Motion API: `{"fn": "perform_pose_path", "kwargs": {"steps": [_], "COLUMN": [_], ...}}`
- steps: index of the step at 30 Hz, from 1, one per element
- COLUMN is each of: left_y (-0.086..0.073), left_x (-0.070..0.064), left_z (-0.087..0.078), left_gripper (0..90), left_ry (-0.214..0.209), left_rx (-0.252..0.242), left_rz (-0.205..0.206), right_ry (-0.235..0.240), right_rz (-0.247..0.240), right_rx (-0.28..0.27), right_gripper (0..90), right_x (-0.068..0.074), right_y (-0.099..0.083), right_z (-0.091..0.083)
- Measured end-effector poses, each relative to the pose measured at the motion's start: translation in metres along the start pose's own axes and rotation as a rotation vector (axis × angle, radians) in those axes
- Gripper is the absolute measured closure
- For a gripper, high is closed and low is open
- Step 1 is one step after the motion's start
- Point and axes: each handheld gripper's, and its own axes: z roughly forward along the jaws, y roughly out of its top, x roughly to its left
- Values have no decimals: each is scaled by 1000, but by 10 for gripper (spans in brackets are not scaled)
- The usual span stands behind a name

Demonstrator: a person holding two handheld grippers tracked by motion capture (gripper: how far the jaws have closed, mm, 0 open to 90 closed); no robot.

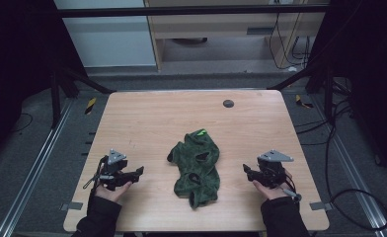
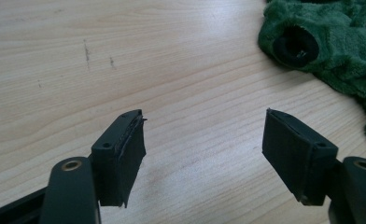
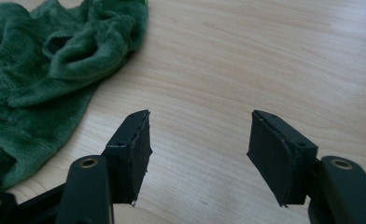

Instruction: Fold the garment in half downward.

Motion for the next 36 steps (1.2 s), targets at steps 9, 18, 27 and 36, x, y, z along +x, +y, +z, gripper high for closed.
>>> {"fn": "perform_pose_path", "kwargs": {"steps": [9, 18, 27, 36], "left_y": [16, 44, 65, 86], "left_x": [-6, -19, -34, -42], "left_z": [2, 12, 23, 38], "left_gripper": [318, 323, 333, 345], "left_ry": [-10, -28, -50, -81], "left_rx": [-14, -42, -47, -52], "left_rz": [1, 21, 53, 69], "right_ry": [49, 80, 99, 102], "right_rz": [-16, -60, -55, -45], "right_rx": [-2, 12, 16, 24], "right_gripper": [427, 442, 454, 492], "right_x": [6, 21, 29, 31], "right_y": [18, 40, 55, 71], "right_z": [-3, 7, 24, 42]}}
